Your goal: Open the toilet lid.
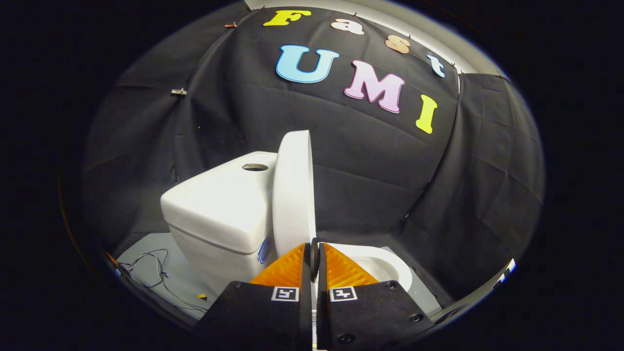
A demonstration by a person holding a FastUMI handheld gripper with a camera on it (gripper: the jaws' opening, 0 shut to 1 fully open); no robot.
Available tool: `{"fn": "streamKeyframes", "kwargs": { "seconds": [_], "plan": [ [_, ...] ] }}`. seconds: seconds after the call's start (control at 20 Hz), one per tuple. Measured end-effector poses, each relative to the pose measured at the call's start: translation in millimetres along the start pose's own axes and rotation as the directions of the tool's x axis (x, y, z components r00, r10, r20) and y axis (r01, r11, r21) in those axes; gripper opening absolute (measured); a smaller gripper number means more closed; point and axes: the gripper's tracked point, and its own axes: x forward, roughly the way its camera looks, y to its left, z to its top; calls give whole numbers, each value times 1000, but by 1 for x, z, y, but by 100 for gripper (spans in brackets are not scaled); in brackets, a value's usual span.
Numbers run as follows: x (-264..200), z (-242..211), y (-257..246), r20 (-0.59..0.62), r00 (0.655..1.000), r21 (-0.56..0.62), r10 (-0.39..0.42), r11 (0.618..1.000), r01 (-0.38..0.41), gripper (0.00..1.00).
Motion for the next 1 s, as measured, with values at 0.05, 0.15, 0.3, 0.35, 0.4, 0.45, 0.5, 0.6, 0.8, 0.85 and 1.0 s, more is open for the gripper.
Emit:
{"fn": "streamKeyframes", "kwargs": {
  "seconds": [0.05,0.15,0.3,0.35,0.4,0.45,0.5,0.6,0.8,0.85,1.0],
  "plan": [
    [-1,-2,3,-9,1000,7,14,1000,-14,16],
    [-2,-11,8,-34,999,14,40,999,-39,35],
    [-4,-18,21,-50,995,5,87,996,-87,74],
    [-8,-17,19,-41,996,-7,80,997,-80,86],
    [-12,-13,16,-22,997,-10,75,997,-75,99],
    [-12,-8,15,-2,997,-5,77,997,-77,99],
    [-15,-3,16,12,997,-3,83,997,-83,99],
    [-20,9,15,38,995,-8,91,996,-90,99],
    [-33,40,-2,76,990,40,119,992,-122,99],
    [-35,47,-8,80,989,53,122,991,-126,99],
    [-47,76,-34,108,987,104,116,986,-127,99]
  ]
}}
